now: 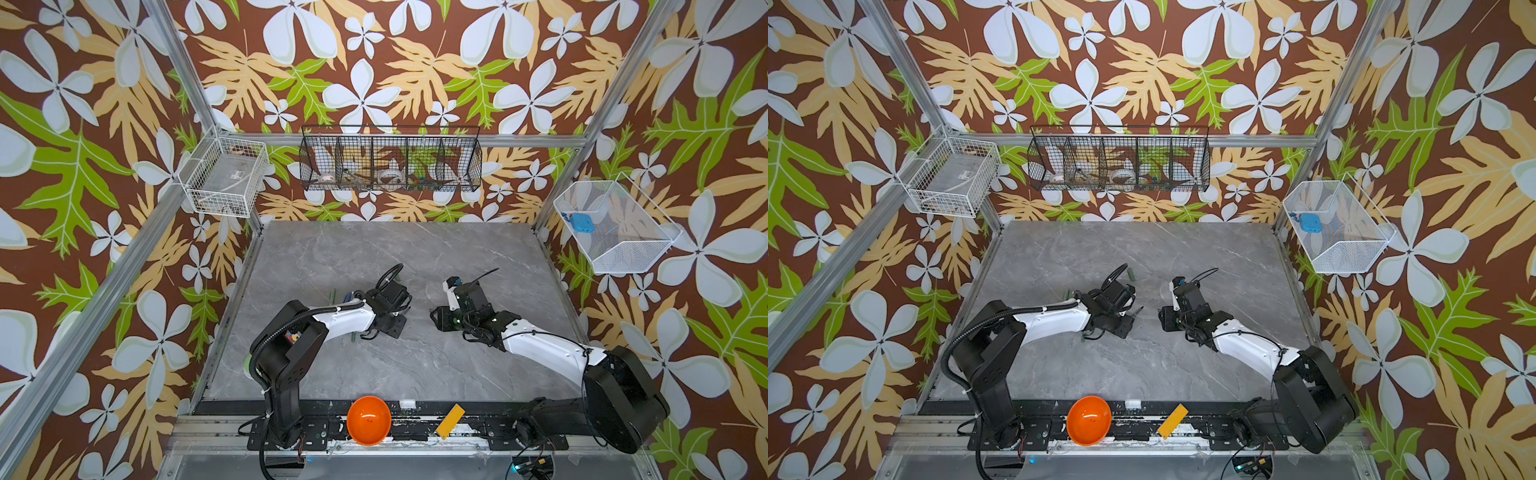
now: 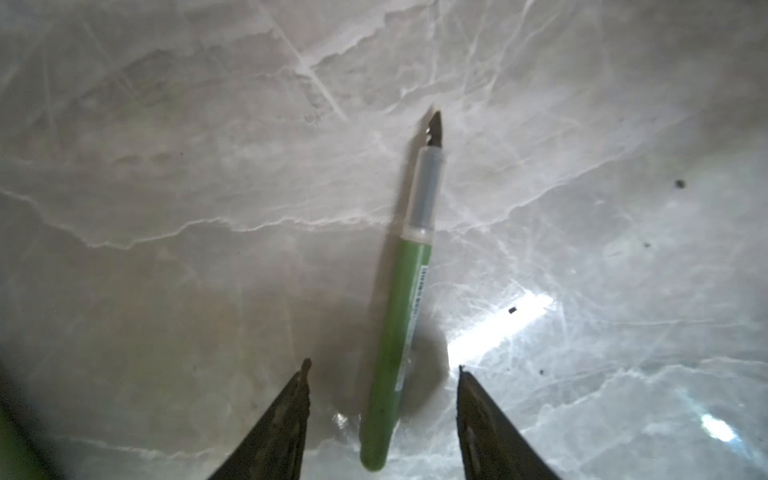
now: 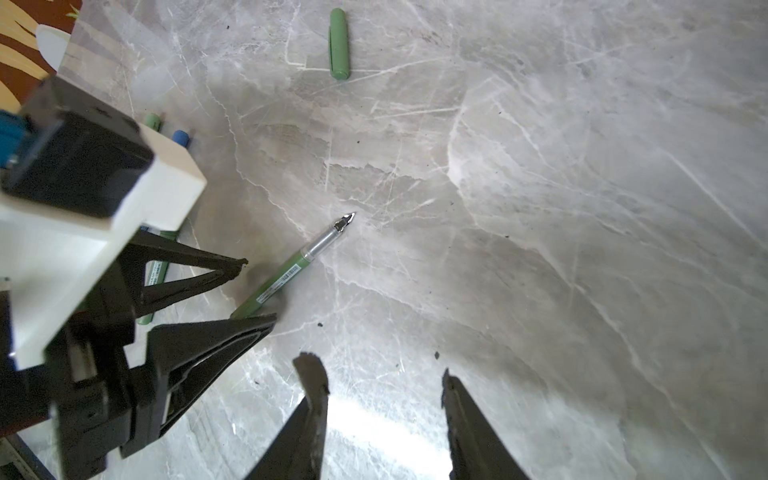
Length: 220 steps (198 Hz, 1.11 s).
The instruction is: Insert the pens into the pen caps
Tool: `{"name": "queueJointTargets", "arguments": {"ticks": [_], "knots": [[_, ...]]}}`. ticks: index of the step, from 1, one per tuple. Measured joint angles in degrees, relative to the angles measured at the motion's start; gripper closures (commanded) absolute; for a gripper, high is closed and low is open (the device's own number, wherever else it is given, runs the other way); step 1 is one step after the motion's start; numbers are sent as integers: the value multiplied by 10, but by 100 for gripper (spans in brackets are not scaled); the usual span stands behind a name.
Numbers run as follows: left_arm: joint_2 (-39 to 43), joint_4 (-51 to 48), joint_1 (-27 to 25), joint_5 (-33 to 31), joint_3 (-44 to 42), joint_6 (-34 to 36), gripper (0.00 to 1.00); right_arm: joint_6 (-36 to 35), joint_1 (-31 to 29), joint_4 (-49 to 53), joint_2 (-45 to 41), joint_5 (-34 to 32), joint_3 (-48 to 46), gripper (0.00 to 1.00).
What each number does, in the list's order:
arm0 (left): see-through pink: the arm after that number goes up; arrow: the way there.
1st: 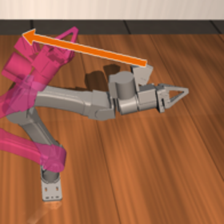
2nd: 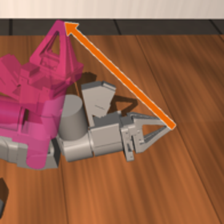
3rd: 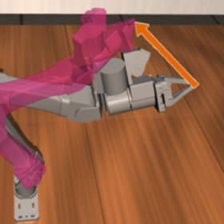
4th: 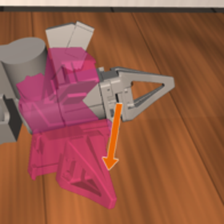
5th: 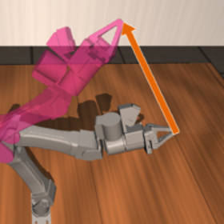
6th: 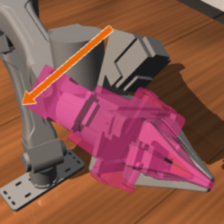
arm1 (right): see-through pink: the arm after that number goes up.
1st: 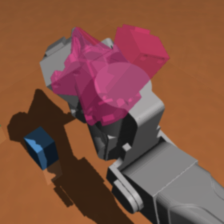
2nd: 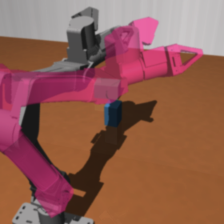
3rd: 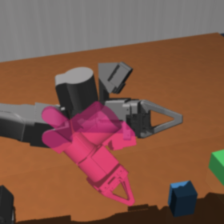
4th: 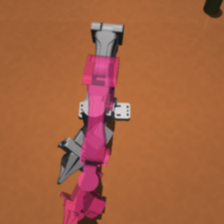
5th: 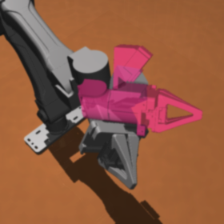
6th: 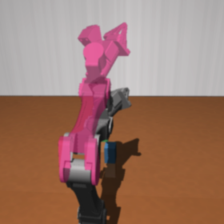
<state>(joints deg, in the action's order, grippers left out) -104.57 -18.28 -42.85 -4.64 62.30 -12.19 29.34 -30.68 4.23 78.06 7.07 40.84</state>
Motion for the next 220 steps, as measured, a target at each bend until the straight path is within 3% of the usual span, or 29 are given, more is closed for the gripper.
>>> {"name": "queueJointTargets", "arguments": {"ticks": [87, 135, 220], "knots": [[-10, 10, -13, -22, -2, 1, 74, 9, 1, 0, -22, 0, -15, 51], [-8, 43, -14, -23, -16, -1, 100, 16, 6, -9, -24, 3, -13, 50], [14, 63, -14, 51, -9, 1, 100, 37, 15, -40, -15, 73, -12, 45]]}}
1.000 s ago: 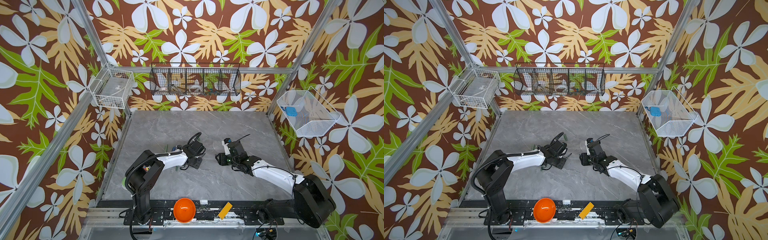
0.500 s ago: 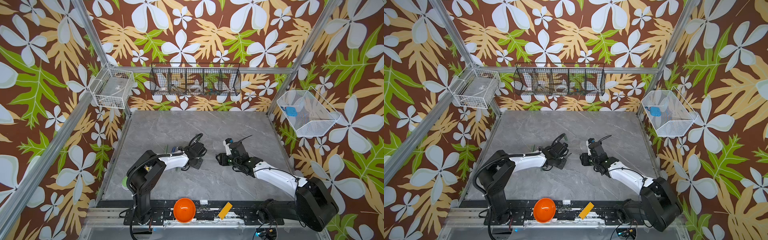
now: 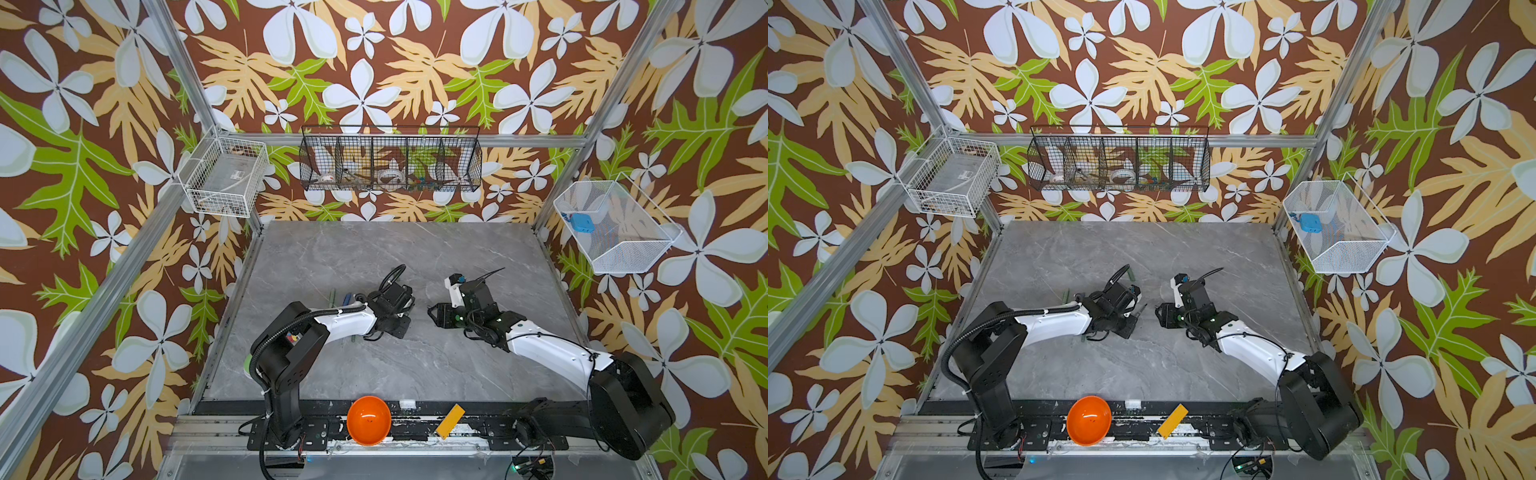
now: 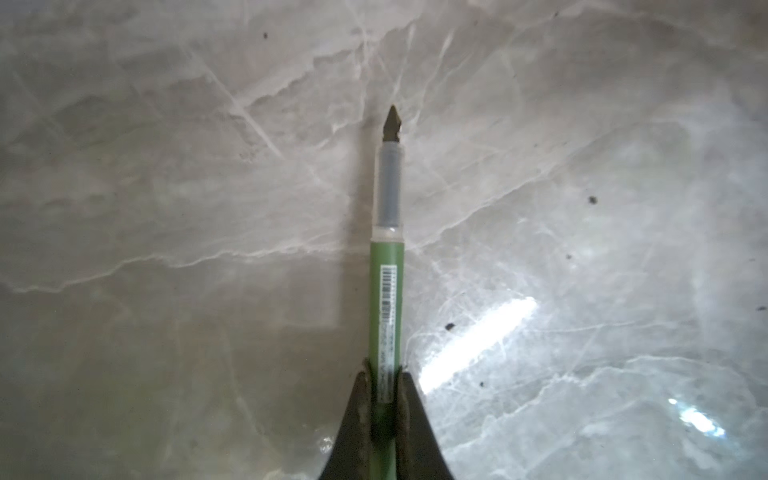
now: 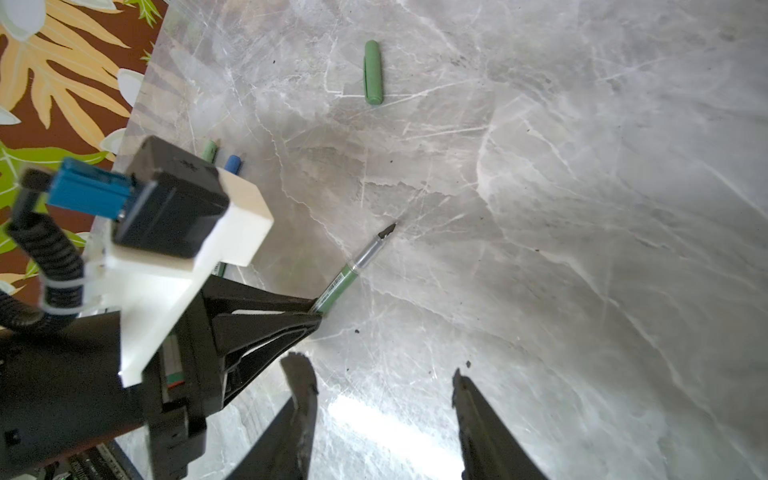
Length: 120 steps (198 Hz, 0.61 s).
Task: Insert the pens into the pen caps
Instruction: 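Lift the dark green pen nib-up with the left gripper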
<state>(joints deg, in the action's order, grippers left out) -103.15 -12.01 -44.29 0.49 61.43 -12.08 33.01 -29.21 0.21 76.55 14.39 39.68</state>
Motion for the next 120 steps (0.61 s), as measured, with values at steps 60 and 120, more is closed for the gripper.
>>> {"name": "queueJointTargets", "arguments": {"ticks": [60, 120], "knots": [[48, 46, 3, 34, -7, -14, 100, 71, 0, -112, 17, 70, -49, 44], [98, 94, 3, 77, -42, -28, 100, 129, 10, -231, 61, 103, -50, 42]]}}
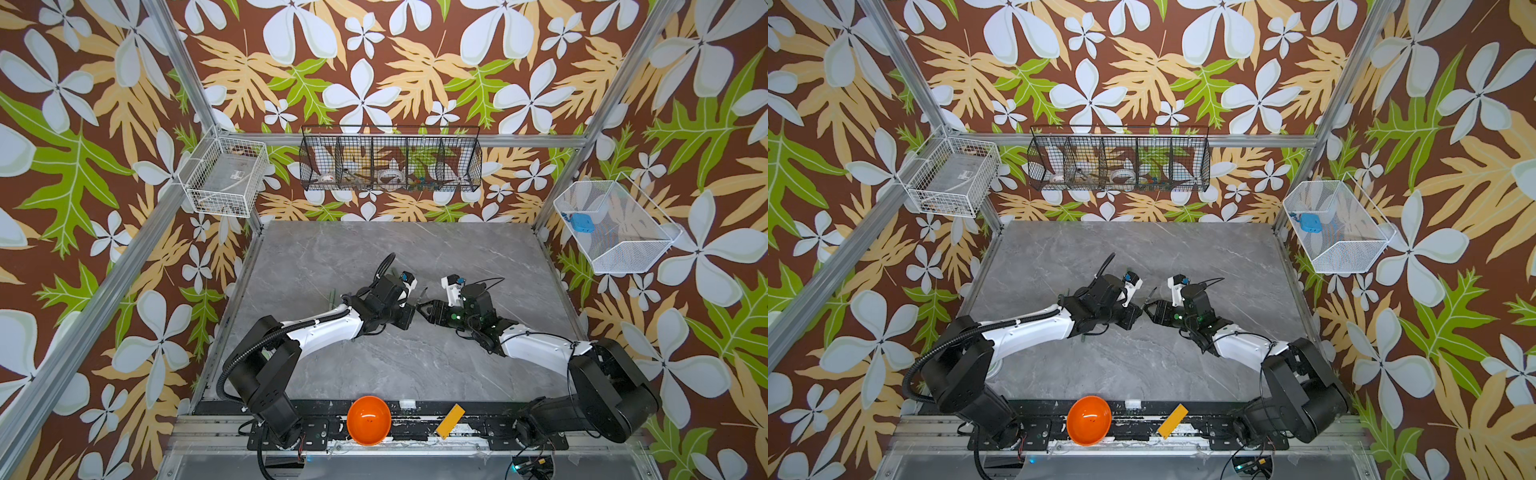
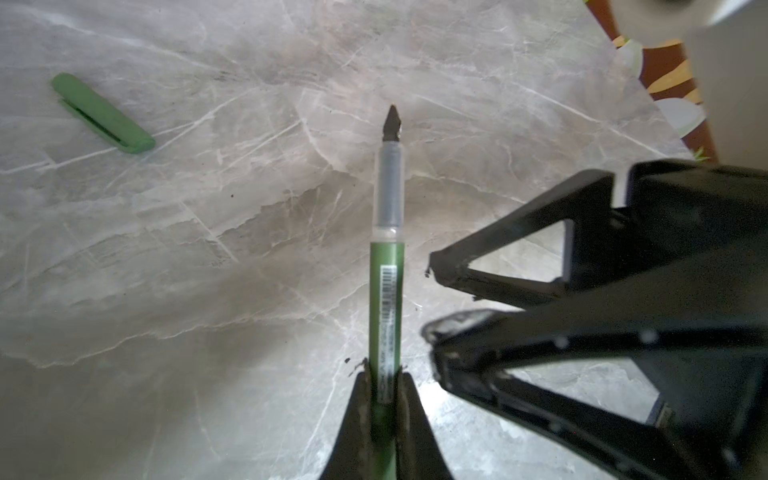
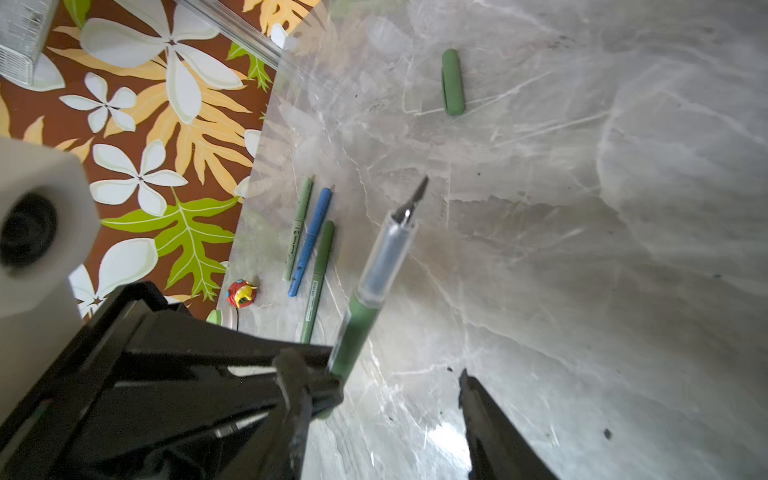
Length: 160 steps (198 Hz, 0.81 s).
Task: Insert the pens into the pen caps
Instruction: 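Lift the dark green pen nib-up with the left gripper, then grip the pen near its nib with the right gripper to straighten it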
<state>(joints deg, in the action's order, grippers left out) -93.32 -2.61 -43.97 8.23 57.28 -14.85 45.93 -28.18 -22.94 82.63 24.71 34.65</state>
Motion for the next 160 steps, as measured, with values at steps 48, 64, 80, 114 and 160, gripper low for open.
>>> {"name": "queueJointTargets", "arguments": {"ticks": [48, 64, 80, 114, 160], "knots": [[14, 21, 0, 28, -20, -1, 100, 27, 1, -60, 38, 19, 21, 88], [18, 26, 0, 29, -23, -5, 87, 35, 2, -66, 39, 31, 28, 100], [25, 32, 3, 28, -26, -4, 57, 23, 0, -43, 31, 24, 43, 100], [45, 64, 43, 68, -53, -28, 37, -16, 2, -13, 6, 17, 61, 100], [54, 124, 65, 152, -80, -63, 33, -26, 1, -10, 1, 25, 56, 100]]}}
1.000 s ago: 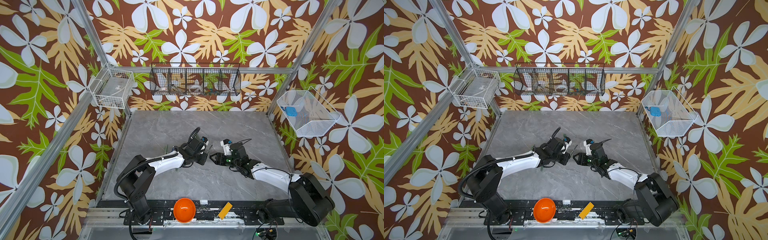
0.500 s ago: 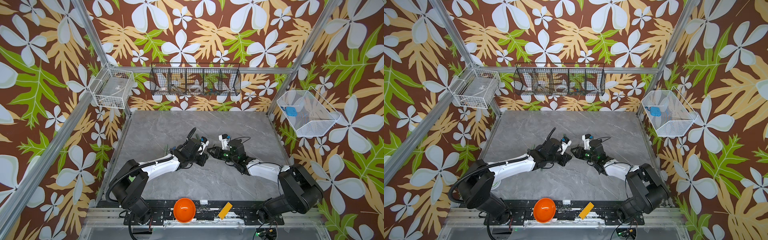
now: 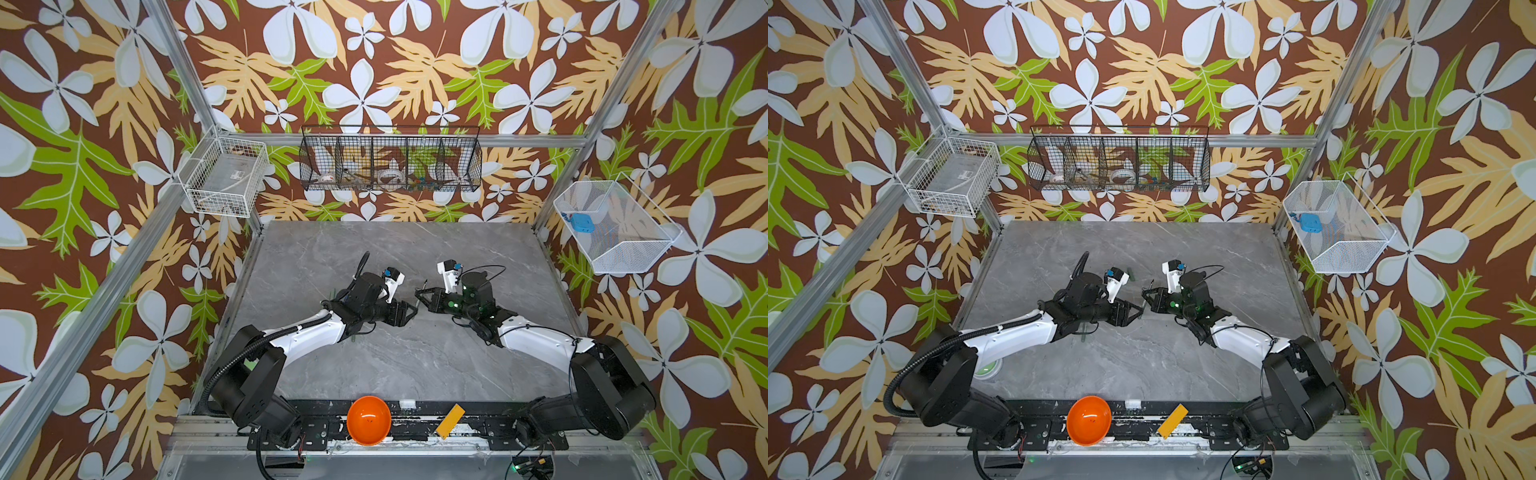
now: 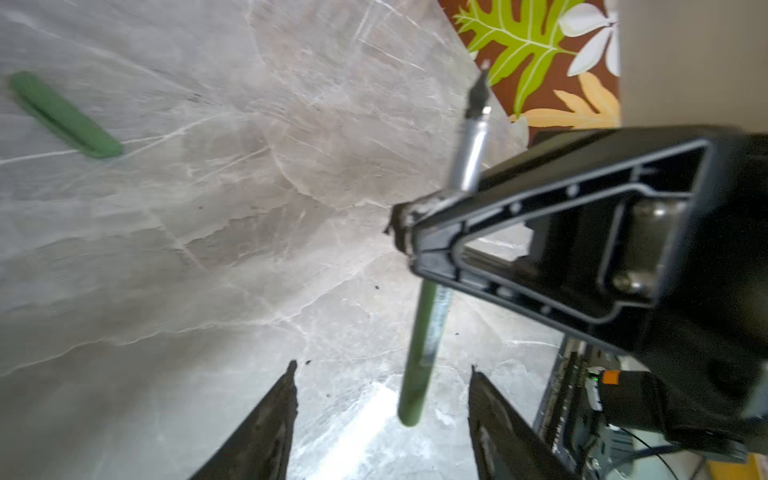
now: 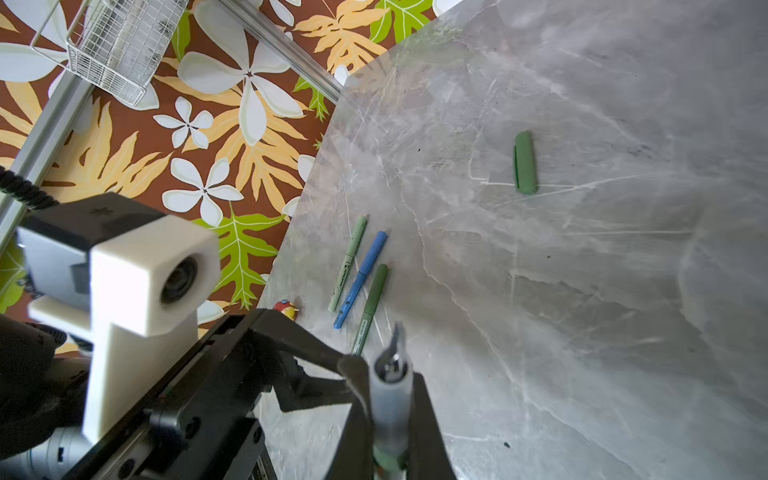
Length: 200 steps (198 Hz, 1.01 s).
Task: Insert the pens into the pen caps
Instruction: 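Grip the pen near its nib with the right gripper to straighten it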
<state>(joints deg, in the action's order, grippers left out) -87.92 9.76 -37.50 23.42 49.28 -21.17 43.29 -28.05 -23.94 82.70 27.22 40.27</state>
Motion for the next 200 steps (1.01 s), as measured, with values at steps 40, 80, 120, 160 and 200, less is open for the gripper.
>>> {"name": "queueJointTargets", "arguments": {"ticks": [40, 80, 120, 160, 200], "knots": [[-12, 24, 1, 40, -3, -17, 34, 4, -1, -24, 0, 9, -8, 100], [-25, 28, 1, 52, -2, -23, 41, 11, -1, -41, 1, 16, -9, 100], [-29, 28, 1, 55, 6, -24, 54, 12, -9, -52, 8, 26, -9, 100], [-29, 25, 1, 54, 14, -24, 88, 11, -16, -57, 14, 27, -8, 100], [-29, 21, 2, 53, 15, -10, 100, 10, -19, -53, 10, 25, -5, 62]]}}
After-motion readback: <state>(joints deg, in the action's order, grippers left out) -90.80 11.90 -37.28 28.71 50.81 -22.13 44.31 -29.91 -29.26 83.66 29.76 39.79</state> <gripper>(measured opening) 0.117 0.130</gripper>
